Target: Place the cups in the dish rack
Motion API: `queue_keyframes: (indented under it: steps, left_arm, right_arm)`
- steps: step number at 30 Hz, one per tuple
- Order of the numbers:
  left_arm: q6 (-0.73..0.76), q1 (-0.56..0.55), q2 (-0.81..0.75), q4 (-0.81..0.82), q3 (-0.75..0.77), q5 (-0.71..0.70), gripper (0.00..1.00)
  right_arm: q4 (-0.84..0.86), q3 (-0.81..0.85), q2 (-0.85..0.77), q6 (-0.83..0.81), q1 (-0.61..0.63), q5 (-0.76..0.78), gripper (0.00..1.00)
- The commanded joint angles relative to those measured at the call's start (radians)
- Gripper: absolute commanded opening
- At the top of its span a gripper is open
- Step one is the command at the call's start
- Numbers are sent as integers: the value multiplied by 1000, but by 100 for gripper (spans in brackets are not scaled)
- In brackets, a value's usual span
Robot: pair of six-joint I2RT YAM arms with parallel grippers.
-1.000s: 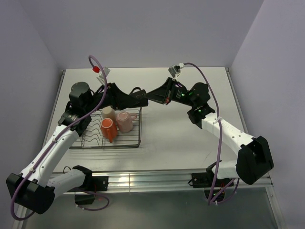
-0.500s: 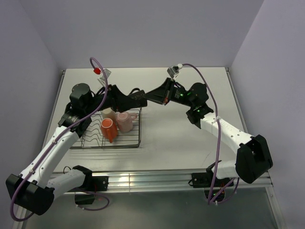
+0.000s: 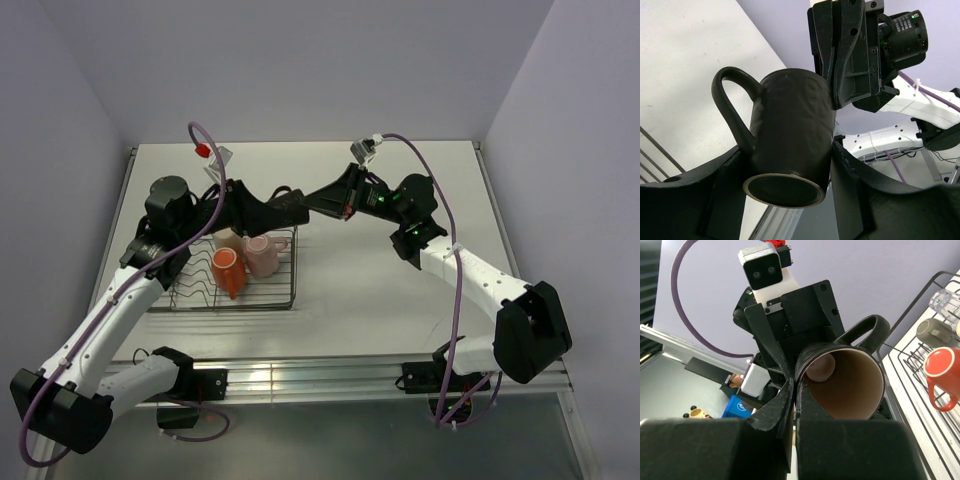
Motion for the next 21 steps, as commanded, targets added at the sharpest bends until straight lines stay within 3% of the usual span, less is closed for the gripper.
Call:
queue_keyframes:
  steps: [1,4,7,15,21]
  left_arm:
    - [48,-18,-26,-62,53,5,0]
    - [68,-18,-26,-113,87,-18,0]
    - [78,-18,-26,-130,113,-33,0]
    - [111,-18,-18,-229,194,-111,0]
    - [148,-17,2,-391,275,-249,0]
  right_arm:
    - [37,12,-1,-45,3,73,4]
    - [3,5,-16,-77,3,84,23]
    - [-75,5,-45,-120,3,96,35]
    - [-224,-14,-116,-220,3,126,45]
    - [-529,-23,-235,-404,1,280,46]
